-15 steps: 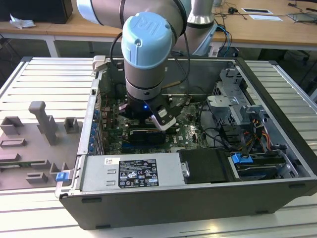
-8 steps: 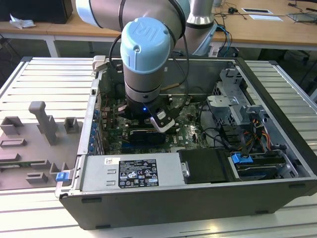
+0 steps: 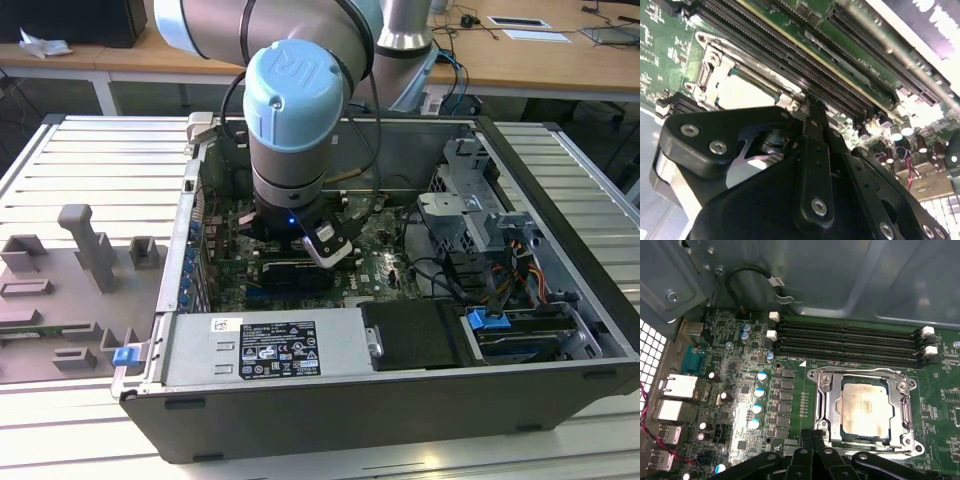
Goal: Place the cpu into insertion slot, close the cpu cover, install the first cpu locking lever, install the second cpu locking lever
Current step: 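Install the second cpu locking lever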
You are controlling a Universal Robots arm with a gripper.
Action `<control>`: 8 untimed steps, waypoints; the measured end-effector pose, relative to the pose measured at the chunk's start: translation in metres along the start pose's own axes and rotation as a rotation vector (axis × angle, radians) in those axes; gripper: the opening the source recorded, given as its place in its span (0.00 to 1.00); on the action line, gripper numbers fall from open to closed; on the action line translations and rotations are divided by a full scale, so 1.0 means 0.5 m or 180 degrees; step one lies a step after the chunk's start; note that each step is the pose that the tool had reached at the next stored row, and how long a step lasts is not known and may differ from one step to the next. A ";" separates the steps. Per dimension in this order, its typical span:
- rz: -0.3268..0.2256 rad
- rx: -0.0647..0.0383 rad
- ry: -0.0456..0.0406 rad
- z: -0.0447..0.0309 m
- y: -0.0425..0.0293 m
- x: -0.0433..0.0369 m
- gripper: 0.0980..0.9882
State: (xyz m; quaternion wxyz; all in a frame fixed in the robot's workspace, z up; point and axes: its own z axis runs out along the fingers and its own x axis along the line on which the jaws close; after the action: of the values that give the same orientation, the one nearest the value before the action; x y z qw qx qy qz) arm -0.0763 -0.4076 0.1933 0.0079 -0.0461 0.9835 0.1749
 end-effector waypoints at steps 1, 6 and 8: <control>0.0000 -0.0003 0.0000 0.001 0.001 0.000 0.01; 0.0000 -0.0011 -0.0001 -0.012 0.006 0.000 0.01; 0.0000 -0.0014 -0.0002 -0.023 0.010 0.001 0.01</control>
State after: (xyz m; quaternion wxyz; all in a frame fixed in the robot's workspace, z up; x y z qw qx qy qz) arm -0.0772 -0.4069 0.2059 0.0081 -0.0460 0.9831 0.1770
